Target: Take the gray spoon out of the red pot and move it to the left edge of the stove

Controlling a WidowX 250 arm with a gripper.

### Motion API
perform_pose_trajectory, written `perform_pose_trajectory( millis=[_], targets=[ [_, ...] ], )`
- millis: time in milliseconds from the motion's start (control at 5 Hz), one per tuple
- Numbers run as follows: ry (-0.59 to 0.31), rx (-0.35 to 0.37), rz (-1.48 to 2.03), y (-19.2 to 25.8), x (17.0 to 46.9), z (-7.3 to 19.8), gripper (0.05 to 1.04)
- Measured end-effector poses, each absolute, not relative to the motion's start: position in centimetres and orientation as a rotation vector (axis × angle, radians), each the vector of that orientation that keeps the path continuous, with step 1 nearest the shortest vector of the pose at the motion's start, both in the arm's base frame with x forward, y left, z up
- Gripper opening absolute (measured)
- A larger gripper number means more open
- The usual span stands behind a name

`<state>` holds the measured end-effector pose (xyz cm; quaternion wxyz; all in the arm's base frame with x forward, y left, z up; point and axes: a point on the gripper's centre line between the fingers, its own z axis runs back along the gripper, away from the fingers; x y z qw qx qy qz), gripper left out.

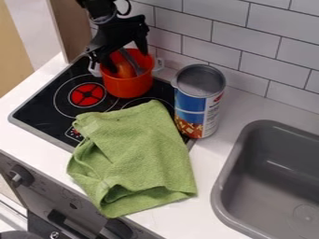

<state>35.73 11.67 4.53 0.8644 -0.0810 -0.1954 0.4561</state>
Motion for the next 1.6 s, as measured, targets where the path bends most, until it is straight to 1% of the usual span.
perform_pose_trajectory(
  millis=[200,400,600,800,1000,1200,1400,1600],
  targets=[
    [-0.42,-0.166,0.95,11.3,35.4,3.8,0.706],
    [-0.44,-0.149,0.94,11.2,35.7,3.9,0.446],
    [-0.45,-0.139,0.926,11.0,35.9,4.0,0.225],
    [-0.443,-0.153,0.92,10.8,35.8,4.1,0.094],
    [-0.427,-0.17,0.915,10.6,35.3,4.4,0.071],
    [-0.442,-0.204,0.92,10.6,34.8,5.8,0.069],
    [-0.487,-0.243,0.919,10.8,34.5,7.3,0.068],
    [-0.595,-0.247,0.933,11.1,34.5,8.4,0.068]
  ],
)
